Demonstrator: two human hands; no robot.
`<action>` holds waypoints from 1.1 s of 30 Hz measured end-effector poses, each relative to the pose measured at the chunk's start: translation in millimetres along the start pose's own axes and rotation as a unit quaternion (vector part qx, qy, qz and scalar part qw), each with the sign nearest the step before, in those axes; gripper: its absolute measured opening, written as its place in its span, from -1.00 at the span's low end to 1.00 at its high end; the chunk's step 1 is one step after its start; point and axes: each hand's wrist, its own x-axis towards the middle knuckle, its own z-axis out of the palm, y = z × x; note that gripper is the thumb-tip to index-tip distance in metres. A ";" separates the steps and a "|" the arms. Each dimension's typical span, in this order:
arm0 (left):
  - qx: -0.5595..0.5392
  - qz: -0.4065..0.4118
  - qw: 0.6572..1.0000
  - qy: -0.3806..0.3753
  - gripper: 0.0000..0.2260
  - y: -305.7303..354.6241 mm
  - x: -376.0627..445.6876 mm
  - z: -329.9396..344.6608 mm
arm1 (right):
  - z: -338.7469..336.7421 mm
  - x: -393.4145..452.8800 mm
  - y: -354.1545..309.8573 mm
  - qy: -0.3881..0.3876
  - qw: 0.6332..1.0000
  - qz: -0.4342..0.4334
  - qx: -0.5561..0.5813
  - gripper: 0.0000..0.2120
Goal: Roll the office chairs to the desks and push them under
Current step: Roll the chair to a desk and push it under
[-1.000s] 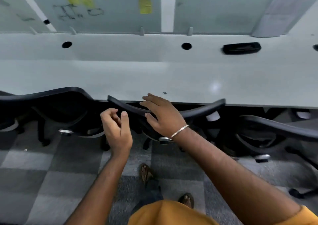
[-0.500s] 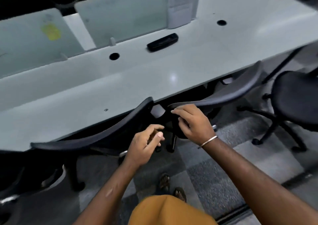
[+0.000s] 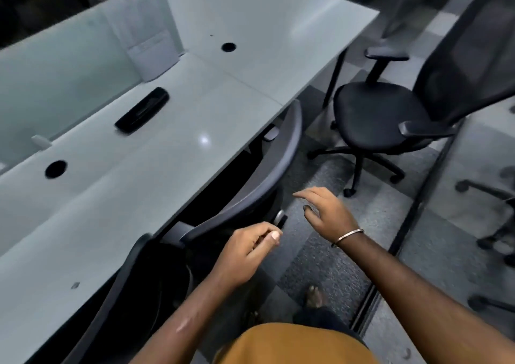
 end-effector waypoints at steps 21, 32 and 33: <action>0.040 -0.009 0.998 -0.038 -0.86 102.0 309.6 188.6 | -197.6 56.5 320.6 0.000 0.989 0.145 -0.020 -0.51; 0.021 -0.013 0.993 -0.114 -0.92 116.5 479.8 233.1 | -272.4 141.4 442.9 0.079 0.968 0.229 0.062 -0.41; 0.014 -0.015 0.993 -0.120 -0.92 119.4 503.6 238.6 | -286.8 152.4 453.9 0.085 0.966 0.236 0.061 -0.41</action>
